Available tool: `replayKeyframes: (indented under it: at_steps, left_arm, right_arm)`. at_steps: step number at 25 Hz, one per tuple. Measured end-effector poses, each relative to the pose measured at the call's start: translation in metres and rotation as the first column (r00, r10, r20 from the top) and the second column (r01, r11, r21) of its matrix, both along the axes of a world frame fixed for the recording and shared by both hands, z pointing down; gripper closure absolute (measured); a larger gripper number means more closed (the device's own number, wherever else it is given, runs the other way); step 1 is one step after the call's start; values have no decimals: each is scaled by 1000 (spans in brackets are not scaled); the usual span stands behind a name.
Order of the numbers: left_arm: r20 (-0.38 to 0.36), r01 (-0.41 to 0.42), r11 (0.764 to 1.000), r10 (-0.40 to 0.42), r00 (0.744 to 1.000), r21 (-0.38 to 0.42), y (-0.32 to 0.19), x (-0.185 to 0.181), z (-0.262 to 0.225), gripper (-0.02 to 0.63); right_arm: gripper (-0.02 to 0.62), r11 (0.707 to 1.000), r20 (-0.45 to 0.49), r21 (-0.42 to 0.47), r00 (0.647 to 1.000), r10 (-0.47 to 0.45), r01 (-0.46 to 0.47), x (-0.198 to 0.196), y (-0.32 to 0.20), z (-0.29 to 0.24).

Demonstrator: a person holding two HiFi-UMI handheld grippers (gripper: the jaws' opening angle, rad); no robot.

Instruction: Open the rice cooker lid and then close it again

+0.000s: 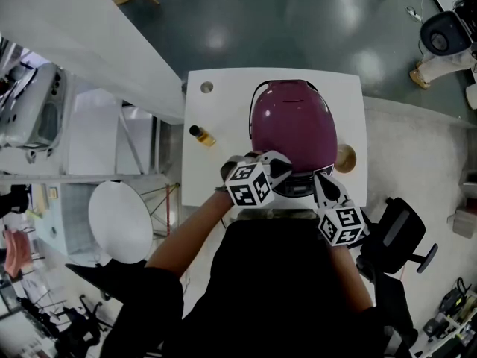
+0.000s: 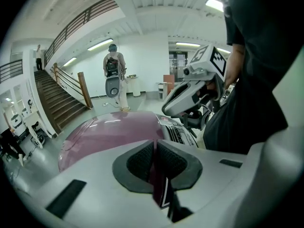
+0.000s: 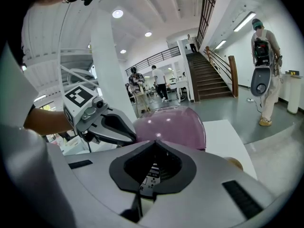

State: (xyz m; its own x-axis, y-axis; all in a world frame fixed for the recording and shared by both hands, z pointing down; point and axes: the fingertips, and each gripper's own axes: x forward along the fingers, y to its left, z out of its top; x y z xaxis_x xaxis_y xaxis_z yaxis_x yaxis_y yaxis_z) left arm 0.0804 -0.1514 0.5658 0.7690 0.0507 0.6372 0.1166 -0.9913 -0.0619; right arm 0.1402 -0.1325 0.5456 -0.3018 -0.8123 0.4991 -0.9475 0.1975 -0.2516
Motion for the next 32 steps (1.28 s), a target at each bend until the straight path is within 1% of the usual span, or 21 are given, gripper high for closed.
replayKeyframes:
  at_steps: [5, 9, 13, 17, 27, 29, 32]
  left_arm:
    - [14, 19, 1000, -19, 1000, 1, -3, 2, 2, 592]
    - [28, 26, 999, -25, 999, -23, -4, 2, 3, 598]
    - [29, 26, 999, -25, 999, -31, -3, 2, 4, 600]
    - [28, 26, 999, -25, 999, -37, -4, 2, 5, 600]
    - [29, 19, 998, -18, 999, -54, -4, 2, 8, 601]
    - [36, 22, 997, -19, 999, -71, -5, 2, 8, 601]
    - [55, 21, 993, -15, 998, -118, -5, 2, 8, 601]
  right_arm:
    - [595, 1000, 1, -7, 1000, 2, -2, 2, -2, 3]
    - [595, 1000, -9, -20, 1000, 0, 0, 3, -5, 8]
    - [595, 998, -13, -46, 999, -41, 41, 2, -9, 14]
    - [595, 994, -50, -76, 995, -84, 80, 1, -17, 22]
    - [595, 986, -91, -135, 990, -111, 99, 0, -22, 29]
    - [595, 984, -96, -144, 989, -116, 101, -1, -22, 29]
    - [595, 981, -121, -152, 983, -139, 120, -1, -22, 29]
